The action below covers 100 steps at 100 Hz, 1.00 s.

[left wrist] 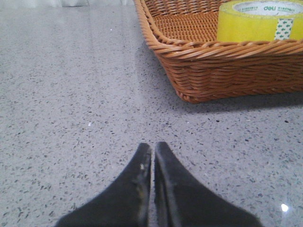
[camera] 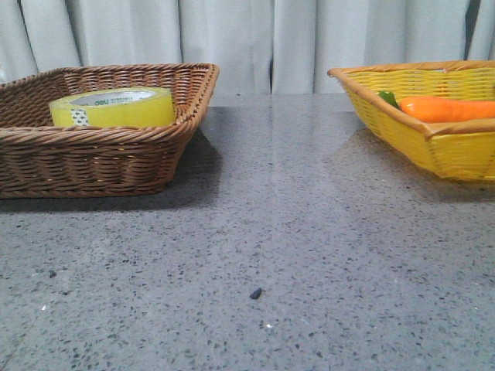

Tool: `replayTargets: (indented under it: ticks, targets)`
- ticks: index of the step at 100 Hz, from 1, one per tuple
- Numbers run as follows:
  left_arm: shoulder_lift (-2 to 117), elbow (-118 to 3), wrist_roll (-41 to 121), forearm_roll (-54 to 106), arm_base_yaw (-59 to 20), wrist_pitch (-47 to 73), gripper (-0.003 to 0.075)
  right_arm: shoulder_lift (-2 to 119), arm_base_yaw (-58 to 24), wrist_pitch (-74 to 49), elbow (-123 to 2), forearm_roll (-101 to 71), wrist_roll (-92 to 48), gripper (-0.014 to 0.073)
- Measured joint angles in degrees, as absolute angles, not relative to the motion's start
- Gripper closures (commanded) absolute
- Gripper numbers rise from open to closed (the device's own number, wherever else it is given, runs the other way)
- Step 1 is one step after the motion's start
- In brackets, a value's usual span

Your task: Transfer tape with both arms

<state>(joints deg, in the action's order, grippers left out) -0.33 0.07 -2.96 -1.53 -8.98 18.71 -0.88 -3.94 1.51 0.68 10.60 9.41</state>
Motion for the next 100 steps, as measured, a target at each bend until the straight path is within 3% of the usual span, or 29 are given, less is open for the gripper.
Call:
replayTargets:
  ticks: [15, 37, 100]
  targets:
    - [-0.33, 0.07, -2.96, -1.53, -8.98, 18.71, 0.0741, -0.88, -0.98, 4.67, 0.68, 6.06, 7.87, 0.0666]
    - [-0.33, 0.07, -2.96, -1.53, -8.98, 18.71, 0.0741, -0.88, 0.54, -6.5, 0.68, 0.0, 3.5, 0.0666]
    - [-0.33, 0.07, -2.96, -1.53, -8.98, 18.71, 0.0741, -0.88, 1.37, -18.86, 0.57, -4.75, -3.34, 0.0666]
